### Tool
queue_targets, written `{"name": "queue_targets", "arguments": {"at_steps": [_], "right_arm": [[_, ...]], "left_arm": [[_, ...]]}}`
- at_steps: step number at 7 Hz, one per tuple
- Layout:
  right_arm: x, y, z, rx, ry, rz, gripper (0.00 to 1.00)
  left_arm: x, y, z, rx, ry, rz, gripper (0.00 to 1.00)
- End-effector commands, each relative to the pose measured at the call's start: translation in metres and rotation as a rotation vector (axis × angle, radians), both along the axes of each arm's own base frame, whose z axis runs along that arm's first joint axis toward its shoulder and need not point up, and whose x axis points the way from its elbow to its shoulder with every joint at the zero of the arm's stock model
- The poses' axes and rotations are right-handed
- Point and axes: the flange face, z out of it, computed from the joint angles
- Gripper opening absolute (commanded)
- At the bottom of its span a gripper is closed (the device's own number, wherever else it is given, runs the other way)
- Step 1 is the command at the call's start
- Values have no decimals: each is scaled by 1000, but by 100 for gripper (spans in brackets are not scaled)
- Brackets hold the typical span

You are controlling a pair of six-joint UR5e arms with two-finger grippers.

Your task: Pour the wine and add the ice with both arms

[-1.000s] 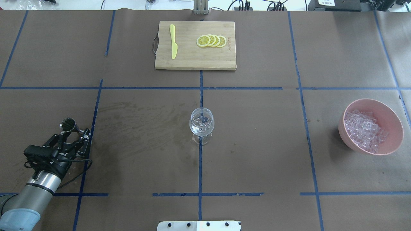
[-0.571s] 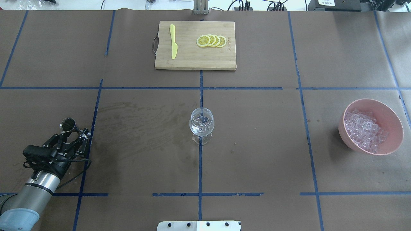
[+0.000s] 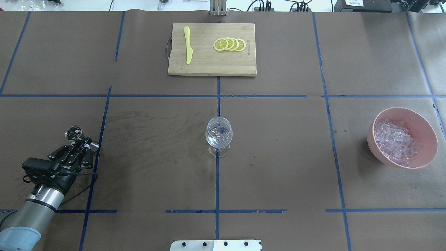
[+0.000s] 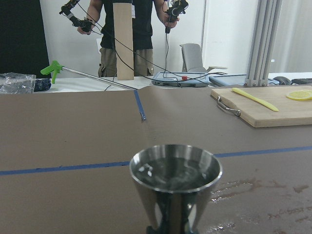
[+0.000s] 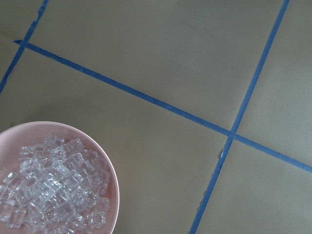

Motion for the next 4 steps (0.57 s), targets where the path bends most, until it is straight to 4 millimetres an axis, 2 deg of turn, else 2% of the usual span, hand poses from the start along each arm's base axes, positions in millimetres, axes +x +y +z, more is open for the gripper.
{"name": "queue_targets", "arguments": {"at_steps": [1, 2, 4], "right_arm": [[0, 0, 0, 0, 0, 0, 100], [0, 0, 1, -1, 0, 0, 100], [0, 0, 1, -1, 0, 0, 100]], "left_arm": [[-1, -1, -6, 5, 8, -1, 0], [-1, -1, -8, 17, -15, 3, 0], [-5, -1, -38, 65, -56, 15, 0]]}}
